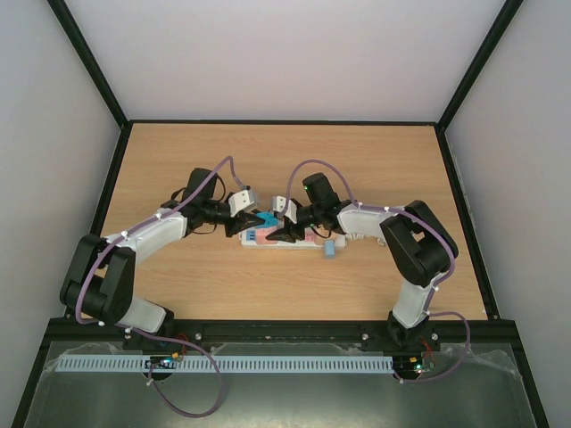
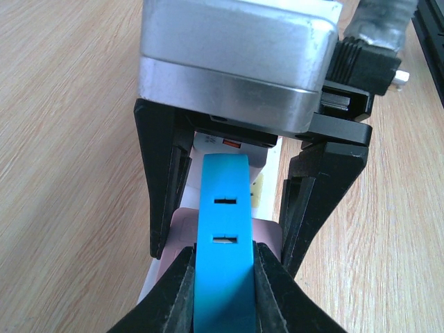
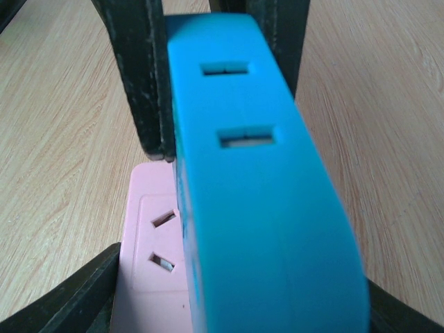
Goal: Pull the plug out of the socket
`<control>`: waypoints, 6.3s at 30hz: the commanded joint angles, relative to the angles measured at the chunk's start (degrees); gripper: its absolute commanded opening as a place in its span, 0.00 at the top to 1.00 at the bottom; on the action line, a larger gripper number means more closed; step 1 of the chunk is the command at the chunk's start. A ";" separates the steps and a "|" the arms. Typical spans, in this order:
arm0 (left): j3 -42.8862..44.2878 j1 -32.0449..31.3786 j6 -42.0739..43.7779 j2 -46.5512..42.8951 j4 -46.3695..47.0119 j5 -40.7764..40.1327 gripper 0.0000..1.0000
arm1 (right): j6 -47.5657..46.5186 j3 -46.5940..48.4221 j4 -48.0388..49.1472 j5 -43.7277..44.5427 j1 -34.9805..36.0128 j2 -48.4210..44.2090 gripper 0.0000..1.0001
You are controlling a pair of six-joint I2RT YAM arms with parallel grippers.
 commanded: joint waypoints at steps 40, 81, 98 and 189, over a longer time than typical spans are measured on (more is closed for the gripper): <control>6.50 1.86 -2.33 -2.51 2.58 8.03 0.97 | -0.11 -1.06 -3.00 1.85 0.37 2.22 0.52; 12.89 8.57 -0.24 -6.20 -17.86 21.98 0.98 | 14.08 7.98 -15.24 -5.75 -2.56 -12.22 0.26; 12.31 11.15 -14.73 -7.06 -8.12 32.08 0.97 | 38.26 4.41 12.94 -3.94 -4.56 -10.73 0.27; 7.46 6.12 -7.58 -6.78 -8.50 24.42 0.97 | 43.97 4.50 14.97 -4.50 -3.06 -13.92 0.45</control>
